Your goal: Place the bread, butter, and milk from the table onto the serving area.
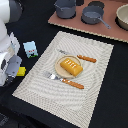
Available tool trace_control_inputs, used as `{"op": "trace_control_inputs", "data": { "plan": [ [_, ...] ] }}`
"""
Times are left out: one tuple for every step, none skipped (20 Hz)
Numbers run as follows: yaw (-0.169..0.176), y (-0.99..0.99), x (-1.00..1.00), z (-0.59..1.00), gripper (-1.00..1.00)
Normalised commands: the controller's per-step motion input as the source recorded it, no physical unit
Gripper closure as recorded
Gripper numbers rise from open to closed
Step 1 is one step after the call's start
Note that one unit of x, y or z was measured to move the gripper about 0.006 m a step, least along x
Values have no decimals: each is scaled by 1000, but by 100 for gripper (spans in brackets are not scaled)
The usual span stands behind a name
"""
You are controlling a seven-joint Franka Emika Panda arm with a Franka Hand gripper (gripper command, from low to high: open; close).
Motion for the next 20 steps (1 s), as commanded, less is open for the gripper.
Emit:
{"op": "trace_control_inputs", "data": {
  "plan": [
    [15,0,0,-37,100],
    [16,0,0,-37,100],
    [17,0,0,-43,100],
    [21,0,0,-37,100],
    [23,0,0,-31,100],
    [24,0,0,-26,100],
    [24,0,0,-23,100],
    [24,0,0,-31,100],
    [25,0,0,0,100],
    [36,0,26,106,100],
    [19,100,0,509,100],
    [3,126,0,1000,100],
    [0,103,71,1000,100],
    [0,49,300,1000,100],
    [0,3,389,1000,100],
    [0,0,509,1000,100],
    [0,0,611,1000,100],
    [0,-11,737,1000,100],
    [0,-37,809,1000,100],
    [0,-74,860,1000,100]
  ]
}}
